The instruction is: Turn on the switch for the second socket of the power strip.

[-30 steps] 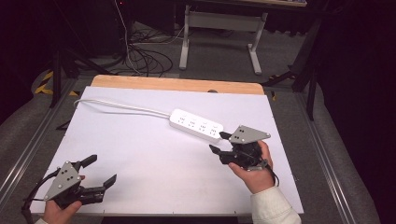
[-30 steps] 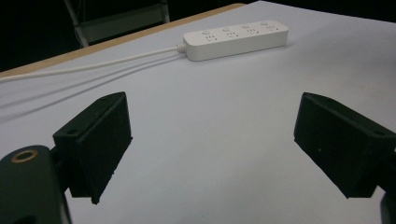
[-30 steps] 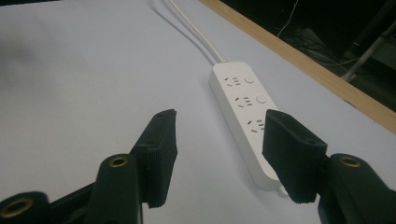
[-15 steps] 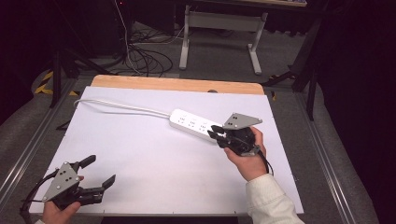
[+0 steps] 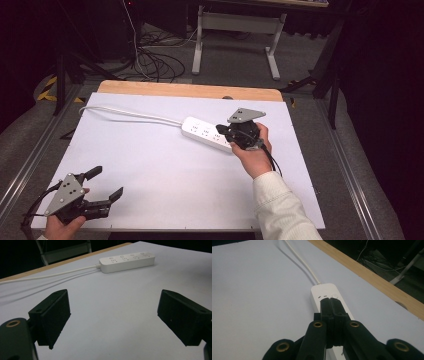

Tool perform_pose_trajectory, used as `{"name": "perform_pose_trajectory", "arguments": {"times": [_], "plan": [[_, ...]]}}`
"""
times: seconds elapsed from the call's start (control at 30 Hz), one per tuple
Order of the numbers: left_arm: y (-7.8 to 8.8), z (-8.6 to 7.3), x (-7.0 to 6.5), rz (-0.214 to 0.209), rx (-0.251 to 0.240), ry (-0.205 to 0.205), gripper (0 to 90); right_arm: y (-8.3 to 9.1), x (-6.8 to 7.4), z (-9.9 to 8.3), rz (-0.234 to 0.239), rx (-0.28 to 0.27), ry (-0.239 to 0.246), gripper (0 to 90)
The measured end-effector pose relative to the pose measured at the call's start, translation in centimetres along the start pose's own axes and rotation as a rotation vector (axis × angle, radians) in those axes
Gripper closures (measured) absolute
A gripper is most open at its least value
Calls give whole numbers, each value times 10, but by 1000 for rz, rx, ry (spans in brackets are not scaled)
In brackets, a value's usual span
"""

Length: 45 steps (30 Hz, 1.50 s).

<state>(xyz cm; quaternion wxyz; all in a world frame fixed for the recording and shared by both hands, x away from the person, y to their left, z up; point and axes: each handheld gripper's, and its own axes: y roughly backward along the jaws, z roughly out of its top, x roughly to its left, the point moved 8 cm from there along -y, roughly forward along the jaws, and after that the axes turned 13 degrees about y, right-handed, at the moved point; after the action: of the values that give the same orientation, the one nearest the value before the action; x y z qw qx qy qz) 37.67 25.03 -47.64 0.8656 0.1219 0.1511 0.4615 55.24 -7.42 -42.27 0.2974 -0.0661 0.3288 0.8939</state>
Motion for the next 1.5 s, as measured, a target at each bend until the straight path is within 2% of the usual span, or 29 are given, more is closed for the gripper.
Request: {"name": "perform_pose_trajectory", "arguments": {"times": [0.3, 0.7, 1.3, 1.5], "plan": [[0, 0, 0, -2, -3, 5, 117, -34, -9, -5, -16, 20, -34, 900], [0, 1, 2, -3, -2, -11, 117, -68, -23, -18, -58, 25, -93, 900], [-1, 0, 1, -5, 2, -6, 117, -102, -29, -37, -78, 55, -130, 900], [-1, 0, 1, -6, 3, -8, 117, -109, -29, -41, -86, 61, -125, 900]]}}
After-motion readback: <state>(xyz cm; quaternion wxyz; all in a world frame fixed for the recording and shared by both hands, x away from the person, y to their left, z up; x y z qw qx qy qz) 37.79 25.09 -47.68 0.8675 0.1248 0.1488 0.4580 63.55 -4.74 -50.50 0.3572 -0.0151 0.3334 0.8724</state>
